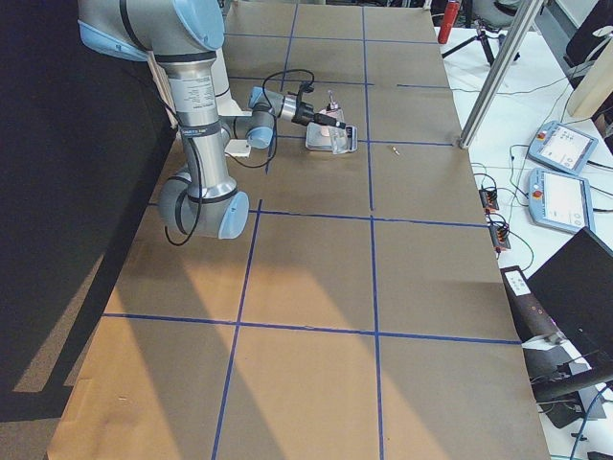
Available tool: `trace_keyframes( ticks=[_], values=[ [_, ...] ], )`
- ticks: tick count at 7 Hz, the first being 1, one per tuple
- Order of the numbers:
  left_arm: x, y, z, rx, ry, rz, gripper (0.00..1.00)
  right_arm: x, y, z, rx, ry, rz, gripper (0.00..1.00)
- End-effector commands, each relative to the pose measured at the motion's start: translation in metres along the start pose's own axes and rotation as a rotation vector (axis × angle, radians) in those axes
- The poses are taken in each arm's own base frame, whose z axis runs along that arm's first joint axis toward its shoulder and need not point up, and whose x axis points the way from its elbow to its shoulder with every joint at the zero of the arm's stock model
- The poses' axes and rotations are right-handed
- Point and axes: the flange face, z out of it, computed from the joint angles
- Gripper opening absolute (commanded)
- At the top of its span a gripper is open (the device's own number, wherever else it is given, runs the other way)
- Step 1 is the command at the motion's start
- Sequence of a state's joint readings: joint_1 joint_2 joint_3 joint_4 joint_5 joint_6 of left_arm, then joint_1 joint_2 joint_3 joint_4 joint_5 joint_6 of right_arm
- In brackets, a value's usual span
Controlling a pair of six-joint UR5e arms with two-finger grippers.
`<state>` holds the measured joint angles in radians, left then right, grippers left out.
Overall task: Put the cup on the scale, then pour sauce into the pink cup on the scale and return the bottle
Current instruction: 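Turn the bottle upright and carry it back to its spot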
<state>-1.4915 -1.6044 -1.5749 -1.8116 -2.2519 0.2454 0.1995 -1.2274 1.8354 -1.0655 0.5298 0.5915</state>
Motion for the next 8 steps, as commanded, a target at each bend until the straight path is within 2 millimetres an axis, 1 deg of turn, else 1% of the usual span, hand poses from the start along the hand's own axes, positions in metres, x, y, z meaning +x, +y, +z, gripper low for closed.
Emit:
trace_keyframes(
  ticks=[1,2,3,4,5,6,7,8],
  values=[
    [0.004,-0.003,-0.006,0.011,-0.003,0.008,1.00,0.067,0.024,0.021,-0.068,-0.044,0.139,0.00],
    [0.007,-0.006,-0.011,0.020,-0.007,0.016,1.00,0.096,0.038,0.028,-0.070,-0.071,0.210,0.00],
    [0.007,-0.007,-0.012,0.023,-0.006,0.018,1.00,0.122,0.063,0.026,-0.076,-0.110,0.333,0.00],
    [0.007,-0.007,-0.012,0.023,-0.008,0.018,1.00,0.138,0.080,0.026,-0.086,-0.104,0.375,0.00],
    [0.009,-0.008,-0.016,0.030,-0.010,0.023,1.00,0.157,0.111,0.021,-0.090,-0.110,0.437,0.00],
    [0.011,-0.009,-0.019,0.035,-0.013,0.026,1.00,0.169,0.148,0.024,-0.080,-0.152,0.485,0.00],
    [0.011,-0.010,-0.019,0.036,-0.013,0.027,1.00,0.174,0.175,0.031,-0.065,-0.164,0.510,0.00],
    [0.011,-0.009,-0.019,0.035,-0.013,0.026,1.00,0.175,0.182,0.033,-0.068,-0.162,0.516,0.00]
  ],
)
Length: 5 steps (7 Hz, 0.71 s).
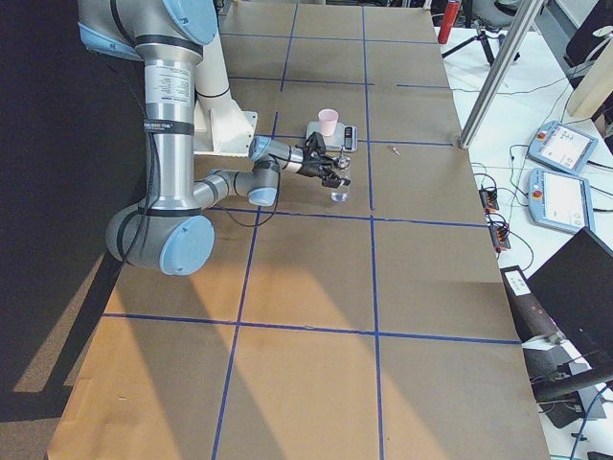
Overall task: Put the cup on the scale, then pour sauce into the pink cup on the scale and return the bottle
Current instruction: 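Turn the bottle upright and carry it back to its spot, then lower the bottle onto the table with the right gripper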
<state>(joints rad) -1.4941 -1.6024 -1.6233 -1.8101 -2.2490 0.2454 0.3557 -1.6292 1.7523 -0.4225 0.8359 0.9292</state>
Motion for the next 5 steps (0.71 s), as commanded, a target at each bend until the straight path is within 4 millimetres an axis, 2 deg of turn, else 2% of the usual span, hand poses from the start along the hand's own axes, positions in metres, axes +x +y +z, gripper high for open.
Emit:
trace_keyframes(
  ticks=[1,5],
  values=[
    [0.0009,-0.0009,-0.0001,0.001,0.000,0.002,1.00,0.0143,0.0136,0.0024,0.003,-0.009,0.020,0.00],
    [0.0007,-0.0009,-0.0001,0.000,-0.001,0.001,1.00,0.0219,0.0167,0.0016,0.001,0.004,0.013,0.00]
  ],
)
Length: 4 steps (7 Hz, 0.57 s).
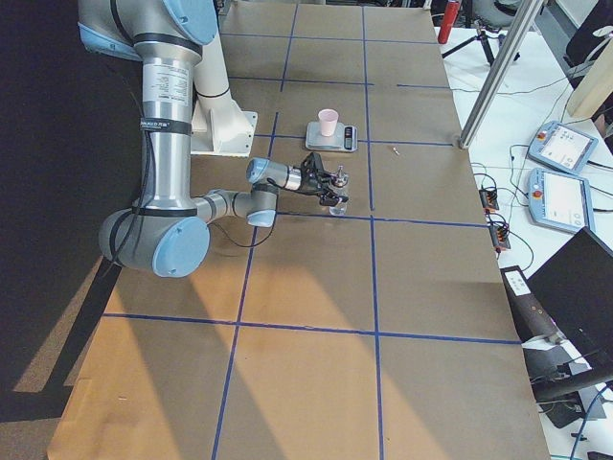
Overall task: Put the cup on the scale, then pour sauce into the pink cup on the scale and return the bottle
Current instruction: 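Lower the bottle onto the table with the right gripper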
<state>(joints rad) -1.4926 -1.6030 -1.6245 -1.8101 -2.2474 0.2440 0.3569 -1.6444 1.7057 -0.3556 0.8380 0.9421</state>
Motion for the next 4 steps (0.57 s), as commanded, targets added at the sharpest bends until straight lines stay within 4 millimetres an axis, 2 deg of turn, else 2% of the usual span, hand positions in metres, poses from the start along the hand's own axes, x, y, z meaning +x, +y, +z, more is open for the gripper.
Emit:
trace_keyframes(
  ticks=[1,2,3,4],
  values=[
    [-0.0004,0.0003,0.0005,-0.001,0.000,-0.001,1.00,0.0040,0.0014,-0.0005,0.001,0.008,-0.004,0.00],
    [-0.0004,0.0003,0.0006,-0.001,0.000,0.001,1.00,0.0039,0.0015,-0.0005,0.000,0.007,-0.002,0.03],
    [-0.0011,0.0006,0.0029,-0.005,0.003,-0.001,1.00,0.0039,0.0015,-0.0005,0.000,0.007,-0.002,0.37],
    [-0.0020,0.0014,0.0041,-0.008,0.002,-0.003,1.00,0.0039,0.0015,-0.0005,0.000,0.007,-0.002,0.58]
  ],
)
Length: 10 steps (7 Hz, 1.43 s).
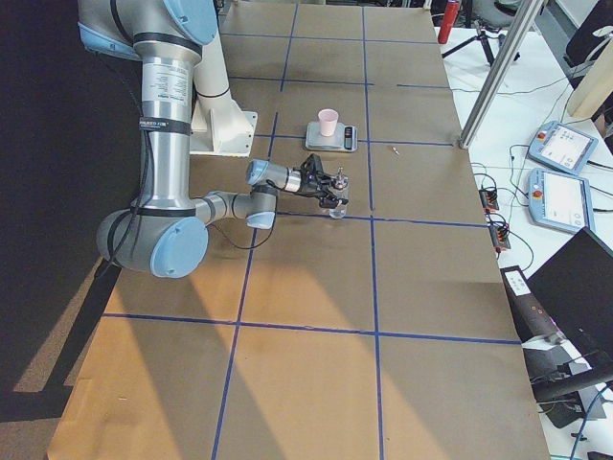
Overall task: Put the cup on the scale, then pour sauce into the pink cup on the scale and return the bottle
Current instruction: 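Lower the bottle onto the table with the right gripper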
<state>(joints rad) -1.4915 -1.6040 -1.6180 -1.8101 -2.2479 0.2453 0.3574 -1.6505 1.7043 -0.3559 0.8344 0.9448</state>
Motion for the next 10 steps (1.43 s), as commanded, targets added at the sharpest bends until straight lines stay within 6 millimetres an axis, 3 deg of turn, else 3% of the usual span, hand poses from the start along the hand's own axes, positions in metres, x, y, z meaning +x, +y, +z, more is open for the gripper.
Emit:
trace_keyframes(
  ticks=[1,7,8,10],
  values=[
    [-0.0001,-0.0001,0.0005,-0.001,0.000,0.000,1.00,0.0012,0.0010,0.0001,-0.001,0.002,-0.002,0.62],
    [0.0009,-0.0027,-0.0015,0.004,-0.001,0.004,1.00,0.0086,0.0056,-0.0007,-0.011,0.012,-0.014,0.83],
    [-0.0001,-0.0017,0.0002,0.001,0.001,0.001,1.00,0.0084,0.0057,-0.0008,-0.012,0.009,-0.013,0.96],
    [-0.0003,-0.0016,0.0002,0.000,-0.001,0.000,1.00,0.0079,0.0074,-0.0009,-0.034,-0.003,-0.015,1.00]
  ],
)
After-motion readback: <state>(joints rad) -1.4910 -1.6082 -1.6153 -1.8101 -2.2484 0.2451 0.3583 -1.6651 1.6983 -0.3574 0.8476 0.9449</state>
